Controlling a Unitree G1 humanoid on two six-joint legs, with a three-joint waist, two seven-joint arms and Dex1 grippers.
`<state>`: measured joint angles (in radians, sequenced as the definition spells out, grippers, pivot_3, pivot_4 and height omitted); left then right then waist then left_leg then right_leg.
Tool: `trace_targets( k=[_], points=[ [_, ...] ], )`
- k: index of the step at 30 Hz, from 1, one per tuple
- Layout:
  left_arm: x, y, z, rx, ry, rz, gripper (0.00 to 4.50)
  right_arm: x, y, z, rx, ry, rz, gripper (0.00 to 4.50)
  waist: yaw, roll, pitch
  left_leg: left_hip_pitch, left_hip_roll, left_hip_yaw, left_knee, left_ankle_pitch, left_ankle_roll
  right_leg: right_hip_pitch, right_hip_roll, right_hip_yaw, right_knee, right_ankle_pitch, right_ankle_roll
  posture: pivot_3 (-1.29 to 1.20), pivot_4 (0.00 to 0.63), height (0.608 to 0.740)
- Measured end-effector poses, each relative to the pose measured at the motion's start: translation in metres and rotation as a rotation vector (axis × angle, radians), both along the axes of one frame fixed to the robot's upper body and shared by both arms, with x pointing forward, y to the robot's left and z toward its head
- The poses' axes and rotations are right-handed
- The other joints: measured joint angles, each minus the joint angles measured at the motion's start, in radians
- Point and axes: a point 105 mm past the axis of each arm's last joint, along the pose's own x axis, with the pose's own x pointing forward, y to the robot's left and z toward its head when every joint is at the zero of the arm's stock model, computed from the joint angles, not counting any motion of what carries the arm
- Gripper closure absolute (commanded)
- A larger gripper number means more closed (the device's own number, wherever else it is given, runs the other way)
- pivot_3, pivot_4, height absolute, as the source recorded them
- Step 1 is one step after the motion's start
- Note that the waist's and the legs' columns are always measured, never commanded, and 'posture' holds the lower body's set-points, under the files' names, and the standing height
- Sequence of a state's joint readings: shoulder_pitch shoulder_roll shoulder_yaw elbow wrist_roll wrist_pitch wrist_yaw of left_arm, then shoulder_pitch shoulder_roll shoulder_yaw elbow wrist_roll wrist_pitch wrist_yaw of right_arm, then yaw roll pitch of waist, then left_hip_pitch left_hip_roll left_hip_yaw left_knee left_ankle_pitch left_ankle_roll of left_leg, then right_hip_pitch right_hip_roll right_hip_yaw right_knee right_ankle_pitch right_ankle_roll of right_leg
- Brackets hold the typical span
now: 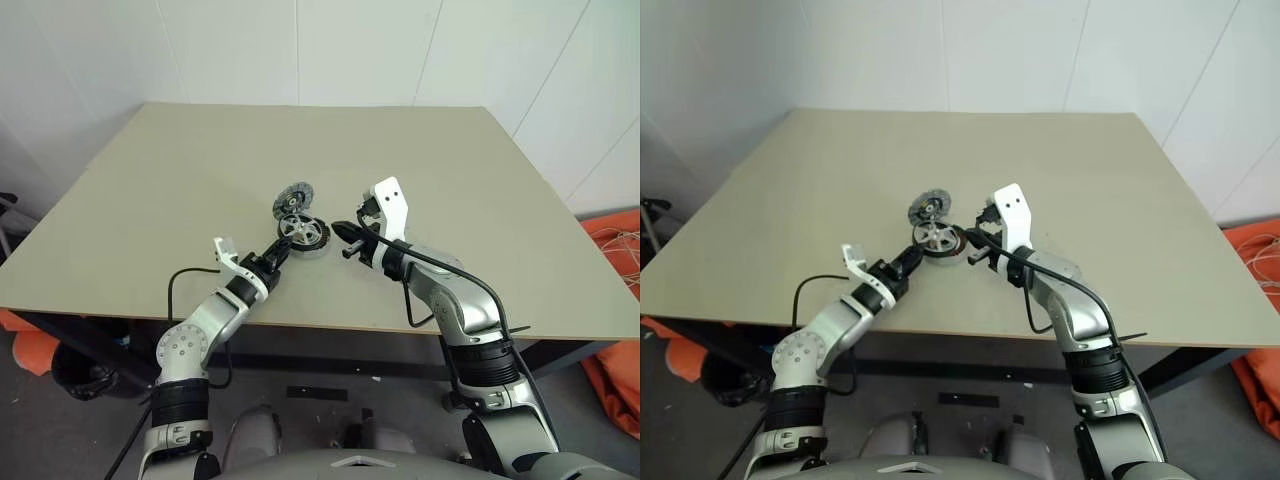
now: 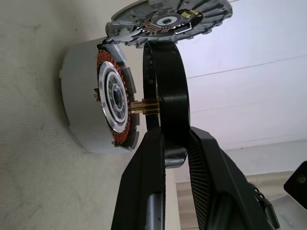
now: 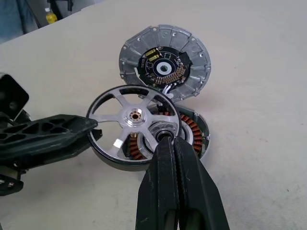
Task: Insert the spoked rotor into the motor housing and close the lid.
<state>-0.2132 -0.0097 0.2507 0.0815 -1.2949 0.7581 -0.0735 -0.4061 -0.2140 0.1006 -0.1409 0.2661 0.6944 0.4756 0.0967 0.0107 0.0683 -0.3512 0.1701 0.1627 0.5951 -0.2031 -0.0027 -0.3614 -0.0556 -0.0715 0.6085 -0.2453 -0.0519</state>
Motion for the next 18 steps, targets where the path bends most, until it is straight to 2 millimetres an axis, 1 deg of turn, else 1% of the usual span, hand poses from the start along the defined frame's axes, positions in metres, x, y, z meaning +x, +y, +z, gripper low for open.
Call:
trace_targets(
  k=[4,13,18],
  points=[
    [0.0049,-0.0028,0.0012,0.004,-0.015,0.000,4.13,0.0000,-0.0002,0.0000,0.000,0.000,0.000,4.50,0.000,0.000,0.000,0.000,0.000,0.000,0.000,0.000,0.000,0.000,0.000,0.000,0.000,0.000,0.000,0.00,0.000,0.740],
    [0.0087,-0.0045,-0.0034,0.018,-0.015,0.002,4.13,0.0000,0.0000,0.0000,0.001,0.000,0.000,4.50,0.000,0.000,0.000,0.000,0.000,0.000,0.000,0.000,0.000,0.000,0.000,0.000,0.000,0.000,0.000,0.00,0.000,0.740],
    [0.0108,-0.0095,-0.0015,0.008,-0.028,-0.005,4.13,-0.0001,0.0003,0.0000,0.001,0.000,0.000,4.50,0.000,0.000,0.000,0.000,0.000,0.000,0.000,0.000,0.000,0.000,0.000,0.000,0.000,0.000,-0.001,0.00,0.000,0.740]
  ],
)
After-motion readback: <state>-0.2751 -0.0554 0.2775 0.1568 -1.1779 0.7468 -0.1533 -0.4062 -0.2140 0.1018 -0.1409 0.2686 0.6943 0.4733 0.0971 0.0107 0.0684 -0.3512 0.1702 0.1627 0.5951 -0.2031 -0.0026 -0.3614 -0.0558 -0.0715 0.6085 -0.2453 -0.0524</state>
